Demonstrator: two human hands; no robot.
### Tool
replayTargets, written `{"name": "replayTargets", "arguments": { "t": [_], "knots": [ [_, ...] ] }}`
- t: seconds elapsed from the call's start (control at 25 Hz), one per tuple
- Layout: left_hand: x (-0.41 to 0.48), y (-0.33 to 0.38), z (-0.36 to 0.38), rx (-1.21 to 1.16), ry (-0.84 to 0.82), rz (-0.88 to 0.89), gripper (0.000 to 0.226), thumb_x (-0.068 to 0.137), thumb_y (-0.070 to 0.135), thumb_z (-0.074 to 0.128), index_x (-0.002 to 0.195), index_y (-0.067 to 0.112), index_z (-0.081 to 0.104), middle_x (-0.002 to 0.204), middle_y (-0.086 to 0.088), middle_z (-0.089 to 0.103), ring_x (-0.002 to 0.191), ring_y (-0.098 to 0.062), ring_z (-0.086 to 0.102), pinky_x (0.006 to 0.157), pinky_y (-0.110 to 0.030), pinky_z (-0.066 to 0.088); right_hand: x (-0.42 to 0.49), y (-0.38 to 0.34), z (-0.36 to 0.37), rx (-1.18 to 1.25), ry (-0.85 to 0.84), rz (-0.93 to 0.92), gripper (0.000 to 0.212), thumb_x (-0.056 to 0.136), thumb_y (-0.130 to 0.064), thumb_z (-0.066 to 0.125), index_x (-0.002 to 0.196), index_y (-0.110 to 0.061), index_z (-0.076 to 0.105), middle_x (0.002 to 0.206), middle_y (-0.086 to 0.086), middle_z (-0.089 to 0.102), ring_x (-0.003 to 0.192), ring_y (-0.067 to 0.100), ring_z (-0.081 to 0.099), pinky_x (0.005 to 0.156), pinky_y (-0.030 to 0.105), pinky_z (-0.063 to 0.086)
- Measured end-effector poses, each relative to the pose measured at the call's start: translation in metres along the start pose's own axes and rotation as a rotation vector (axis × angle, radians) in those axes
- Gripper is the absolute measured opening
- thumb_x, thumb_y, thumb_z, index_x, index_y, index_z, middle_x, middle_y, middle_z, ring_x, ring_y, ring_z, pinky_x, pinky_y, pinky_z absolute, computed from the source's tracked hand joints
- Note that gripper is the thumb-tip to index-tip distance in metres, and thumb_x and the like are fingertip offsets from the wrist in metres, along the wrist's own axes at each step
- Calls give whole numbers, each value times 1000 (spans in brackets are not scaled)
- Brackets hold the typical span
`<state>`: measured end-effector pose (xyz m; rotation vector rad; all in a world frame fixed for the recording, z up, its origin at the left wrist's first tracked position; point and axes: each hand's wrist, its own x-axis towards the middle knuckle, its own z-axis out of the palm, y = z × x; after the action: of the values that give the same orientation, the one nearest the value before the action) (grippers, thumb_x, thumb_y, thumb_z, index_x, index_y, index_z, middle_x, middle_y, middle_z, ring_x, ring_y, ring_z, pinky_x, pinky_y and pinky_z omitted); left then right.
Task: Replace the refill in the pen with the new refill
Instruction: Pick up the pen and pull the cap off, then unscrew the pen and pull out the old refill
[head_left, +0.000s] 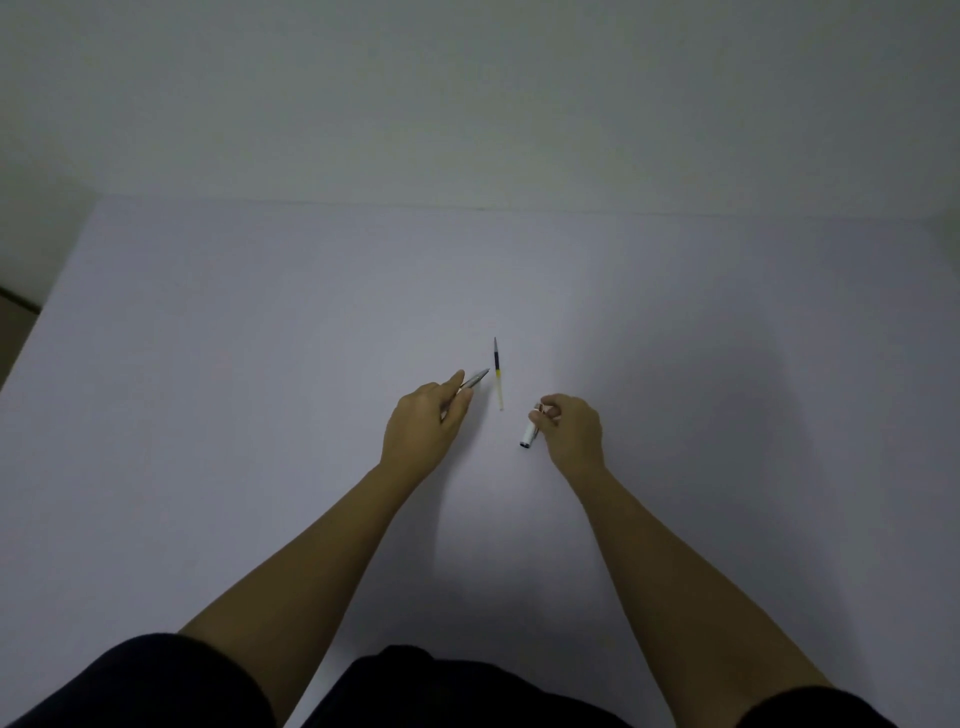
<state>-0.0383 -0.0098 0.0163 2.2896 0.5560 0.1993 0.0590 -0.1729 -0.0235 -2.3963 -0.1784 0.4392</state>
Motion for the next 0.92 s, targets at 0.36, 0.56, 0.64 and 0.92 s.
{"name": "replayTargets", "arguments": {
  "t": [0.36, 0.56, 0.64, 0.92],
  "knots": [
    [2, 8, -16, -63, -51, -13, 27, 88, 16, 47, 68, -2, 48, 52, -4, 37, 46, -12, 30, 51, -26, 28, 2, -32, -30, 114, -17, -144, 22, 90, -19, 58, 103, -3, 67, 95, 15, 69, 85, 28, 67, 80, 24, 51],
    [2, 19, -32, 41, -159, 209, 32, 94, 21, 49, 64, 9, 51, 54, -1, 44, 49, -15, 37, 51, -27, 28, -1, -79, -57, 158, -325, -252, 31, 91, -43, 50, 90, -16, 67, 85, -2, 70, 71, 3, 67, 70, 15, 50],
    [0, 19, -36, 104, -202, 291, 25, 95, 22, 48, 76, 12, 61, 60, 0, 47, 55, -16, 40, 56, -28, 30, 1, -84, -62, 39, -462, -260, 38, 92, -39, 50, 91, -6, 69, 82, 3, 72, 70, 7, 67, 73, 22, 53],
    [9, 24, -47, 80, -326, 278, 31, 97, 33, 43, 91, 12, 65, 62, 2, 56, 56, -9, 45, 53, -17, 33, -8, -75, -70, 25, -338, -580, 15, 86, -19, 64, 93, -12, 75, 76, 10, 74, 60, 16, 59, 58, 14, 41]
  ]
}}
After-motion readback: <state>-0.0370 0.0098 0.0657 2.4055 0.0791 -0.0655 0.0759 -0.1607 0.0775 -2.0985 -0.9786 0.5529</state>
